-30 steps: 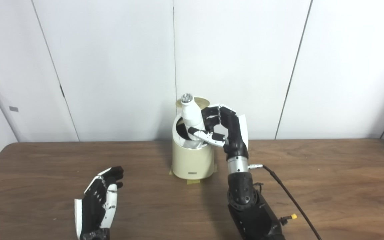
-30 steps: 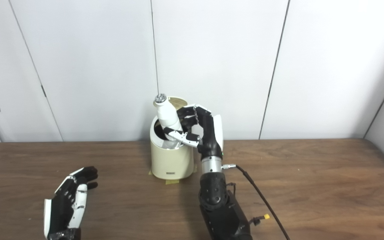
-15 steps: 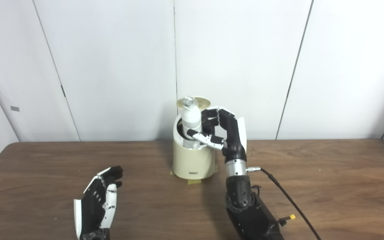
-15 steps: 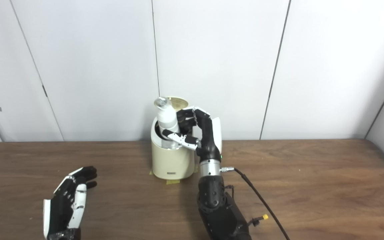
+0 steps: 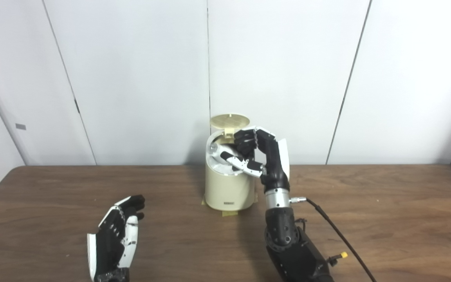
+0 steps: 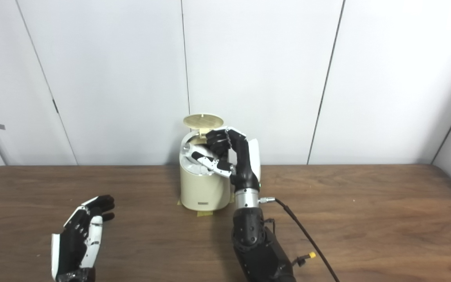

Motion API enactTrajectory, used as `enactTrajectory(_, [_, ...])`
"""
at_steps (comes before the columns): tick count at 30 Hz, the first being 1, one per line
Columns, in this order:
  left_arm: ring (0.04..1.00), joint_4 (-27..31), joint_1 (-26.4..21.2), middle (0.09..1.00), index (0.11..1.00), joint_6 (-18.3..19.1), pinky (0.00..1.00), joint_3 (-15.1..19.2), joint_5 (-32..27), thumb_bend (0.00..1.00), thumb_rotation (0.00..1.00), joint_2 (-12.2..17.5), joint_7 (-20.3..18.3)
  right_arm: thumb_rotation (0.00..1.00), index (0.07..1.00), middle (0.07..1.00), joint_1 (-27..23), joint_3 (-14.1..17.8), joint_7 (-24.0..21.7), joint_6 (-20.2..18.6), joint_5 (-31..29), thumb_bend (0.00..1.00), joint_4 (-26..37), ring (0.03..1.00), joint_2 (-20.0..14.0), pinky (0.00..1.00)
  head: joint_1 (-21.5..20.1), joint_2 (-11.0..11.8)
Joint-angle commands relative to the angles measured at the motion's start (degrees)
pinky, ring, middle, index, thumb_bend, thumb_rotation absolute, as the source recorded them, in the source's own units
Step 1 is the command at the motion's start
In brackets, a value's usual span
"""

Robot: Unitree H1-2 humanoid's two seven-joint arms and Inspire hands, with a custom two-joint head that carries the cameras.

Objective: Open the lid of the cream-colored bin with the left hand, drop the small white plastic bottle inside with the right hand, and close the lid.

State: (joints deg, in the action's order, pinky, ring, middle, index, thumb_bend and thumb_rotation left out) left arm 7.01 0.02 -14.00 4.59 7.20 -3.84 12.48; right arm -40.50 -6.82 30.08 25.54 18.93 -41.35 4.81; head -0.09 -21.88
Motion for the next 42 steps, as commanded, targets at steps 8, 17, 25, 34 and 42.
enactTrajectory(8, [0.718, 1.12, -1.61, 0.709, 0.679, -2.11, 0.67, -0.27, 0.08, 0.23, 0.57, 0.43, -0.45, 0.0, 0.48, 0.491, -0.15, 1.33, 1.57, -0.27, 1.79, 0.52, 3.65, 0.449, -0.18, 0.37, -0.48, -0.04])
enactTrajectory(17, [0.719, 1.19, -1.71, 0.706, 0.675, -1.52, 0.67, -0.34, 0.21, 0.23, 0.57, 0.47, -0.36, 0.0, 0.487, 0.489, 0.95, 2.22, -0.61, 1.22, -1.49, 0.52, 5.37, 0.439, -0.01, 0.33, -0.76, 0.16])
enactTrajectory(25, [0.72, 0.85, -2.0, 0.709, 0.68, -1.87, 0.67, -0.37, -0.16, 0.22, 0.57, 0.58, -0.54, 0.0, 0.493, 0.493, 3.59, 1.64, 0.81, 1.34, -2.62, 0.52, 12.23, 0.426, -0.31, 0.26, -1.07, 0.25])
enactTrajectory(34, [0.72, -0.28, -2.72, 0.707, 0.677, -2.4, 0.67, -0.21, -0.54, 0.22, 0.56, 0.8, -0.55, 0.0, 0.495, 0.472, 10.52, 4.05, -1.09, 1.07, -4.46, 0.52, 24.62, 0.436, -1.77, 0.28, -1.93, 0.53])
enactTrajectory(42, [0.72, -1.21, -3.04, 0.707, 0.678, -3.17, 0.67, -0.23, -1.08, 0.22, 0.58, 1.33, -1.01, 0.01, 0.503, 0.477, 16.94, 8.61, -5.67, -2.53, -8.55, 0.52, 31.44, 0.469, -3.02, 0.4, -2.09, 0.48])
